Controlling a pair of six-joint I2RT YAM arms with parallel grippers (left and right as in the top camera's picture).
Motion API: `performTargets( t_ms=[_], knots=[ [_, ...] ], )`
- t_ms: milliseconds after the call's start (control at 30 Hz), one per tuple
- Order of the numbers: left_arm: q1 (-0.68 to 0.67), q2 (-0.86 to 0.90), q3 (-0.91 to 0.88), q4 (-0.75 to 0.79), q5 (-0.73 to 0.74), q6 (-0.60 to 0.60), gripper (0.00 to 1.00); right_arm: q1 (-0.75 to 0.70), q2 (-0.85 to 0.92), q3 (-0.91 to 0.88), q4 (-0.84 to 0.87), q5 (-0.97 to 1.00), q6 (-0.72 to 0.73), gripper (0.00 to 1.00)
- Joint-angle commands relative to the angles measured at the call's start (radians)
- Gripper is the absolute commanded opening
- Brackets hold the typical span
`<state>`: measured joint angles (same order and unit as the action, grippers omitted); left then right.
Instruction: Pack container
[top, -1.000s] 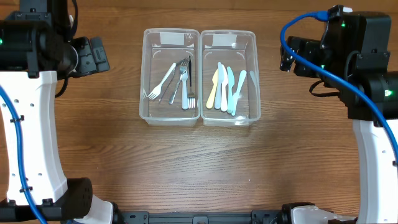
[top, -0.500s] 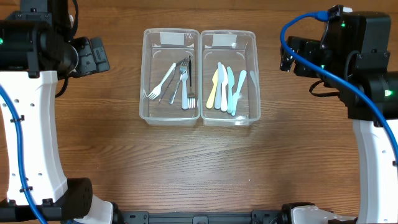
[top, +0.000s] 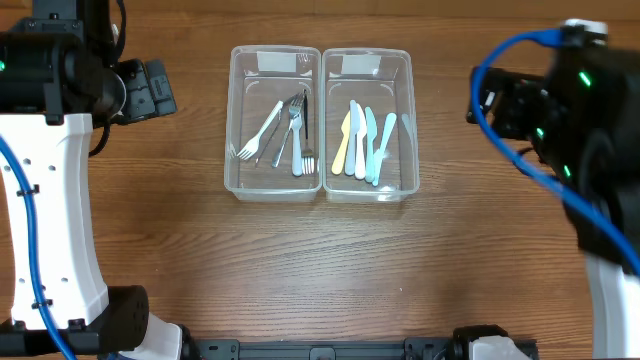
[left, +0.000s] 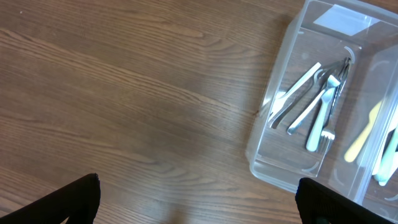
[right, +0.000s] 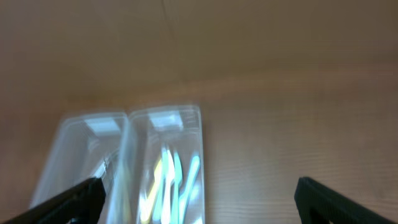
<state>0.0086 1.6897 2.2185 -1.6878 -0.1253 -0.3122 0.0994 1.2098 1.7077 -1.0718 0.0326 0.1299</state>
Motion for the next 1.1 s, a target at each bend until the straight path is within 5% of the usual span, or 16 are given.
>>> performTargets(
  t_ms=[0,533,1067],
  knots=[
    [0.004,-0.006,0.016,-0.002,-0.013,0.001,1.00,-0.003,-0.160,-0.176,0.146,0.019,-0.004,1.00],
    [0.004,-0.006,0.016,-0.002,-0.013,0.001,1.00,-0.003,-0.818,-1.199,0.554,-0.054,0.000,1.00],
    [0.004,-0.006,0.016,-0.002,-0.013,0.001,1.00,-0.003,-1.088,-1.514,0.659,-0.071,0.000,1.00]
  ],
)
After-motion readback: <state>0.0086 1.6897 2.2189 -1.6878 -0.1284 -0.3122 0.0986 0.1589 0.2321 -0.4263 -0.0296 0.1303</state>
